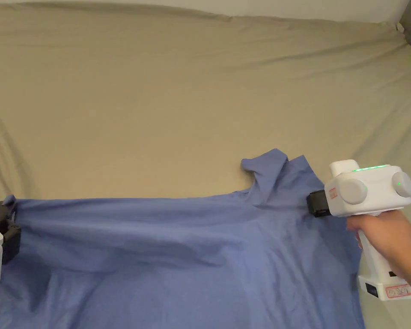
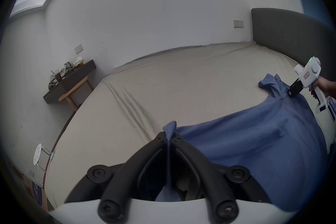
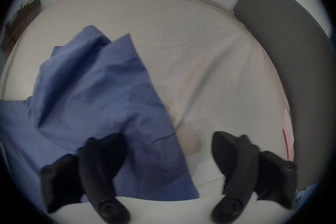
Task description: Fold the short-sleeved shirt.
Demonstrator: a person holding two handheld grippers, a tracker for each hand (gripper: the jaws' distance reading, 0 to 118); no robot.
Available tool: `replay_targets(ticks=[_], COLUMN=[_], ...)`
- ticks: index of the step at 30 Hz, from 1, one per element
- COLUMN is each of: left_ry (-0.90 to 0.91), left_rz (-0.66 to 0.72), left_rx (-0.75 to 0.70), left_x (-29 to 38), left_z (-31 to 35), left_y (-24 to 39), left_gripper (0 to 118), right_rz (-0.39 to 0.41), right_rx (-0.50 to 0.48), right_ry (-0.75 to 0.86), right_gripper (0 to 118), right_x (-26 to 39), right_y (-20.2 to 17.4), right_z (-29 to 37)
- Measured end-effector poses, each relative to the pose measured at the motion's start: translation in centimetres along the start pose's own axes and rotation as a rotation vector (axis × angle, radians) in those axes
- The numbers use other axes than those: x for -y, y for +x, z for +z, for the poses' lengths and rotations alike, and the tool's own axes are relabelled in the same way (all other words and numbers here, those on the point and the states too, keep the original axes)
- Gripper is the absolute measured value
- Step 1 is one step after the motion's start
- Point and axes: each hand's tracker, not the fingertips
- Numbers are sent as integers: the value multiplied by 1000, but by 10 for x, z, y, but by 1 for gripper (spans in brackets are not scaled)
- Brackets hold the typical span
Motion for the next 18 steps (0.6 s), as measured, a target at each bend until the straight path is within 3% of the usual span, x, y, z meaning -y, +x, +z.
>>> replay_targets(ticks=[1,2,3,4,6,11,18], left_ry=[-7,-11,-13,-15,-1,60,200], left_rz=[-1,5,16,21,20,41,55], left_rx=[-3,-4,-1,2,-9,-26,-84], left_x=[2,4,4,3,1,-18,-57], left_z=[-1,-2,-2,-1,7,31,90], left_y=[1,1,1,1,1,-16,-41], left_gripper=[0,0,0,0,0,0,0], right_rz=[16,26,76,148,194,63,-38], right_rx=[-34,-59,-8,55,36,15,17], right_ry=[17,41,51,71,82,222,474], right_gripper=[85,57,6,0,0,0,0], right_x=[1,2,2,3,6,1,11], right_y=[-4,-10,-19,-26,-29,-2,33], right_z=[6,13,18,23,36,107,246])
